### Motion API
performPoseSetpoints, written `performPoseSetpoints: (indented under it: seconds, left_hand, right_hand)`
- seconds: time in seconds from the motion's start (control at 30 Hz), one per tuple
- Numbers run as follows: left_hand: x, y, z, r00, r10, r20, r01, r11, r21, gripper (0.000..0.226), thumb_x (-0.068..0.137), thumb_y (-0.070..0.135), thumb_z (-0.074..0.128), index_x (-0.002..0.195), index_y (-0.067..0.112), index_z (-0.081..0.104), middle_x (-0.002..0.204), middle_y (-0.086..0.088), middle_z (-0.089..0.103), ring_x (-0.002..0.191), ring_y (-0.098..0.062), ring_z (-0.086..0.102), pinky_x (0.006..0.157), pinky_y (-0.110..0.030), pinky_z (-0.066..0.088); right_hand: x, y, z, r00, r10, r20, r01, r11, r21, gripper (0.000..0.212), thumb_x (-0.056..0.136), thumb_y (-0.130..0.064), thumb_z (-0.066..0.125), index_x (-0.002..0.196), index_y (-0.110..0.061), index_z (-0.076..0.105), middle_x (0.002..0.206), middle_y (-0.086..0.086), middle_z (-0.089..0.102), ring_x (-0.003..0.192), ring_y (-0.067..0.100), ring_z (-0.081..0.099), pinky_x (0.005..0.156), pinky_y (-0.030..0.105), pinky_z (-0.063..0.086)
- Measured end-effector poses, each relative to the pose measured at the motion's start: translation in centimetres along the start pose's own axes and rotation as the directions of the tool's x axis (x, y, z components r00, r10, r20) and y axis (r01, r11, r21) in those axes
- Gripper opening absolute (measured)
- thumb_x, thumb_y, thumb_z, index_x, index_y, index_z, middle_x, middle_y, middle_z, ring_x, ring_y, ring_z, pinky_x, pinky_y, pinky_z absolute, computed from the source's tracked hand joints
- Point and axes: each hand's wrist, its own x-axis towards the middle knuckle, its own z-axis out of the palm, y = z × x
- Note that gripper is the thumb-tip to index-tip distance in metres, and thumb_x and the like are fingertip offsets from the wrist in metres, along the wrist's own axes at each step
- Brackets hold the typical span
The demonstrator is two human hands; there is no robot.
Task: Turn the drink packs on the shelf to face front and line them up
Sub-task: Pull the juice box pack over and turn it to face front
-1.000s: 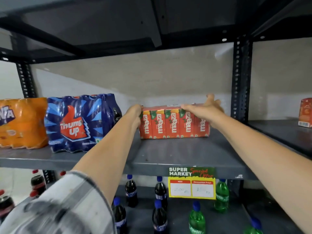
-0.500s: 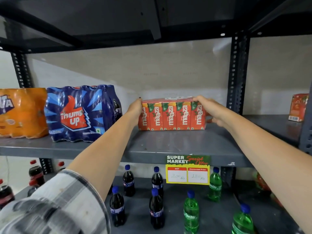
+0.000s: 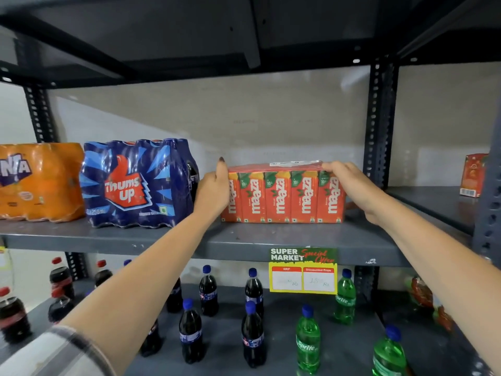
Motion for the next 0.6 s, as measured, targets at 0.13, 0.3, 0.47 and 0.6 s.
performPoseSetpoints:
  seconds: [0.13,0.3,0.47,0.6]
  left_hand:
    - [-1.4,0.0,-0.2,0.993,0.101,-0.065,-0.1,0.995,0.024,0.056,0.1,0.051,0.022,0.056,0.019,0.036,0.05,-0.003,0.052,0.049,-0.013,0.058,0.059,-0.027,0.047]
    - [-2.7,0.7,-0.7,0.992,0.107,-0.071,-0.104,0.994,0.035,0.055,0.099,0.053,0.023,0.058,0.017,0.036,0.056,-0.006,0.054,0.055,-0.022,0.06,0.063,-0.039,0.053]
    - [-3.6,1.0,-1.3,0.992,0.101,-0.069,-0.098,0.994,0.053,0.056,0.099,0.052,0.023,0.063,0.014,0.041,0.056,-0.006,0.059,0.062,-0.02,0.07,0.069,-0.036,0.057]
    - [-3.8,1.0,-1.5,0.995,0.08,-0.052,-0.079,0.997,0.016,0.056,0.099,0.053,0.024,0.061,0.016,0.04,0.056,-0.006,0.06,0.063,-0.019,0.07,0.07,-0.035,0.056]
  right_hand:
    - [-1.0,1.1,-0.3,0.997,-0.053,-0.063,0.054,0.999,0.005,0.081,0.066,-0.08,0.051,0.118,-0.017,0.056,0.098,0.003,0.076,0.086,0.02,0.075,0.081,0.04,0.051]
    - [-1.9,1.5,-0.5,0.988,-0.107,-0.112,0.11,0.994,0.025,0.076,0.069,-0.08,0.049,0.113,-0.019,0.059,0.101,0.001,0.075,0.088,0.018,0.075,0.09,0.042,0.052]
    - [-2.9,1.1,-0.3,0.982,-0.123,-0.143,0.131,0.99,0.051,0.067,0.066,-0.078,0.048,0.109,-0.026,0.057,0.101,-0.002,0.073,0.089,0.017,0.073,0.083,0.038,0.052]
    - [-3.4,0.9,-0.3,0.977,-0.133,-0.168,0.146,0.987,0.067,0.058,0.065,-0.076,0.052,0.099,-0.029,0.057,0.096,-0.002,0.073,0.086,0.017,0.073,0.074,0.035,0.05]
